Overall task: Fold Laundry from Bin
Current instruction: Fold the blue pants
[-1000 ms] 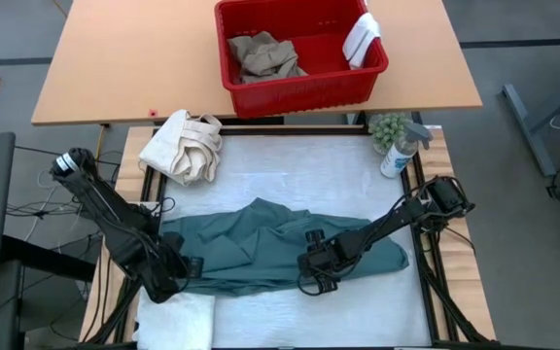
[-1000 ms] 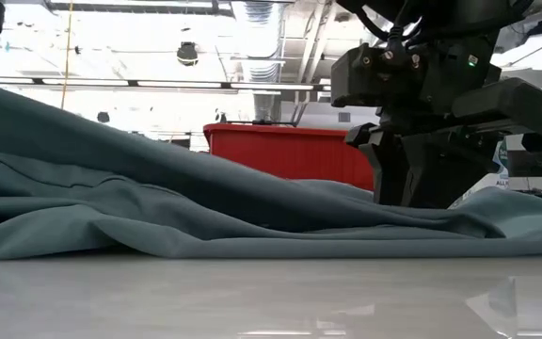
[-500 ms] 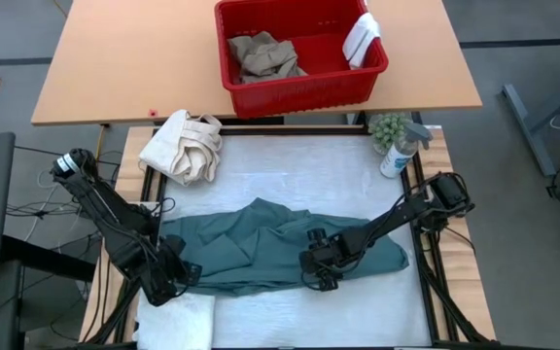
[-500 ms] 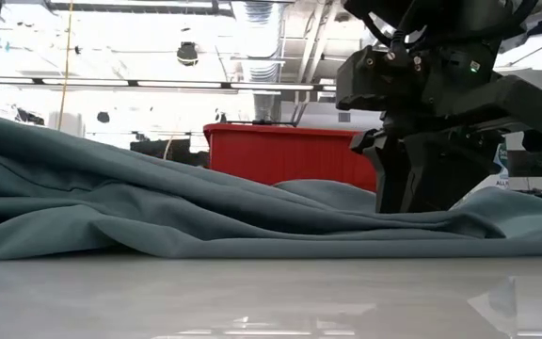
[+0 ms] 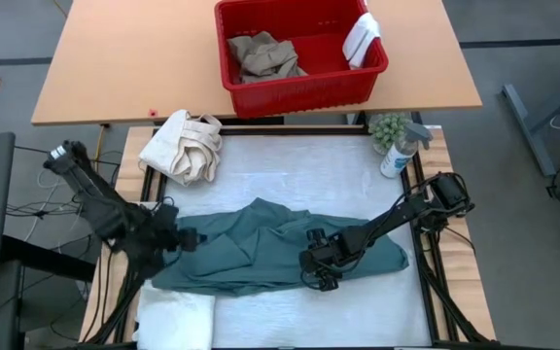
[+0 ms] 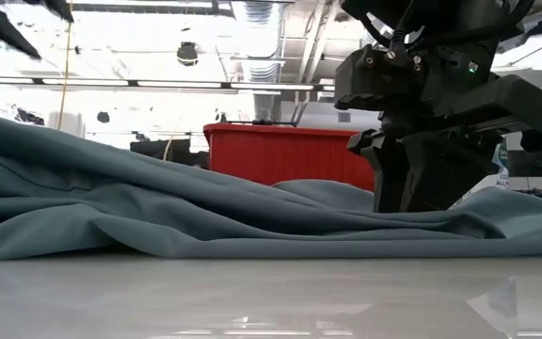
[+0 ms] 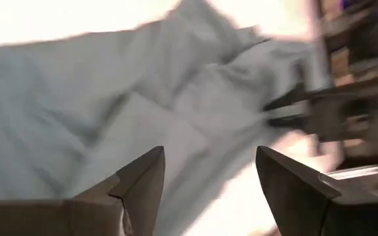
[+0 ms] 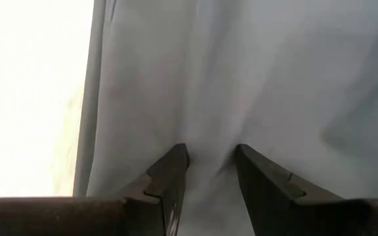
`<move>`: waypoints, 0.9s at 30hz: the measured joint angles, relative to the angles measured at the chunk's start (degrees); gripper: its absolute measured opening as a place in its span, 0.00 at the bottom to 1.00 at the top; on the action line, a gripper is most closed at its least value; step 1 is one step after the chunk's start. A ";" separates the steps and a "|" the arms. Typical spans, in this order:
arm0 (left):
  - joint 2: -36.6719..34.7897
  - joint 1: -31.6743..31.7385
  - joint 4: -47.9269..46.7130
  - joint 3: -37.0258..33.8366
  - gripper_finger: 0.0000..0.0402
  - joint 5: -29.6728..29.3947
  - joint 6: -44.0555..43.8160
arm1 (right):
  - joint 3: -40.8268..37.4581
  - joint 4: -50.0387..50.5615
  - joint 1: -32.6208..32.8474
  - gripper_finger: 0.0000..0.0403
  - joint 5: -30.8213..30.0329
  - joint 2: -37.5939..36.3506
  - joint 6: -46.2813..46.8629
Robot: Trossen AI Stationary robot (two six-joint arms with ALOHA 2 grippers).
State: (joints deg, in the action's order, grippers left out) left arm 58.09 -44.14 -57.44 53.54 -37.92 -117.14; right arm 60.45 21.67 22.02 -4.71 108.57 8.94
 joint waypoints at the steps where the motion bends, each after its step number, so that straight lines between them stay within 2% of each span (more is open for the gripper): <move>1: -0.38 2.33 -0.57 0.00 0.57 3.06 3.30 | 0.00 -0.02 0.00 0.41 0.00 0.00 0.01; 4: -0.77 9.55 -1.95 -0.46 0.57 9.54 13.98 | -0.02 -0.62 -0.03 0.41 0.03 0.02 -0.23; 9: 0.68 22.42 5.88 -4.91 0.57 22.90 34.76 | 0.00 -1.22 -0.14 0.41 0.09 0.04 -0.36; 12: 3.01 25.80 11.31 -6.35 0.57 26.78 50.11 | 0.00 -1.29 -0.18 0.41 0.11 0.04 -0.36; 17: 7.51 29.72 17.92 -6.45 0.57 27.51 74.89 | 0.00 -1.33 -0.50 0.41 0.24 0.04 -0.36; 20: 10.64 32.00 21.23 -6.47 0.57 32.22 87.00 | 0.02 -1.36 -0.76 0.41 0.37 0.04 -0.36; 23: 14.33 34.67 22.51 -6.47 0.57 40.86 96.33 | 0.02 -1.36 -0.76 0.41 0.44 0.04 -0.36; 27: 18.43 38.03 21.09 -6.49 0.57 43.62 102.85 | 0.02 -1.36 -0.76 0.41 0.46 0.04 -0.39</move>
State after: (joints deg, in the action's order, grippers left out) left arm 76.52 -6.10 -36.35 47.05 5.70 -14.28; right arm 60.47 20.32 21.26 -4.25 108.62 8.56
